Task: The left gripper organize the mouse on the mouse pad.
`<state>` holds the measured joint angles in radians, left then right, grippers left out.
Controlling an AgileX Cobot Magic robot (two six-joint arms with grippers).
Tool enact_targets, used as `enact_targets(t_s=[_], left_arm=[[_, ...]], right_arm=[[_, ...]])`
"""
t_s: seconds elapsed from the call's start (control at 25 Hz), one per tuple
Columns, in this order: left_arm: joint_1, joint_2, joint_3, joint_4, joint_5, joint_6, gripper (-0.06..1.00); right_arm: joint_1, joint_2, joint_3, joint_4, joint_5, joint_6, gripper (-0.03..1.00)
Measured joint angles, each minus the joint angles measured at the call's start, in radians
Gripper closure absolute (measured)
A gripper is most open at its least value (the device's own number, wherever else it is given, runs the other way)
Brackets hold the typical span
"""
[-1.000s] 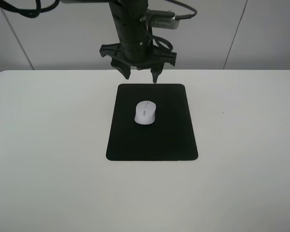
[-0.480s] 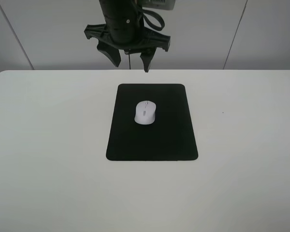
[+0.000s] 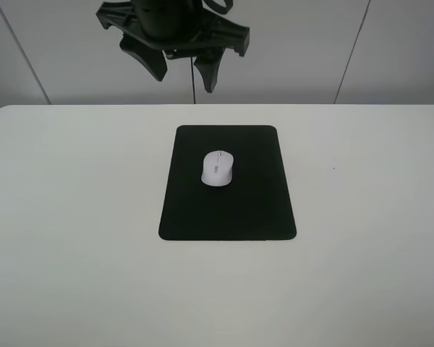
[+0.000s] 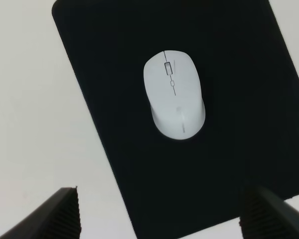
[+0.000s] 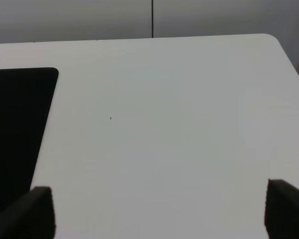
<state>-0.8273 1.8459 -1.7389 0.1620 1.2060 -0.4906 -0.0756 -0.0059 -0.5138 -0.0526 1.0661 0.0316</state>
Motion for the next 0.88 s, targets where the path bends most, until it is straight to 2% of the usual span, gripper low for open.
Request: enact_targets(t_s=[0.2, 0.44, 0.68, 0.88], left_arm=[[0.030, -0.147, 0.155, 0.001, -0.072, -0.007, 0.27], [0.117, -0.349, 0.379, 0.004, -0.102, -0.007, 0.26], [0.189, -0.632, 0.637, 0.004, -0.162, -0.007, 0.26], [0.198, -0.901, 0.844, -0.003, -0.204, -0.013, 0.26]], right_arm=[[0.000, 0.000, 0.000, 0.000, 0.000, 0.000, 0.14], [0.000, 0.000, 0.000, 0.000, 0.000, 0.000, 0.14], [0.000, 0.000, 0.000, 0.000, 0.000, 0.000, 0.14], [0.000, 0.000, 0.000, 0.000, 0.000, 0.000, 0.14]])
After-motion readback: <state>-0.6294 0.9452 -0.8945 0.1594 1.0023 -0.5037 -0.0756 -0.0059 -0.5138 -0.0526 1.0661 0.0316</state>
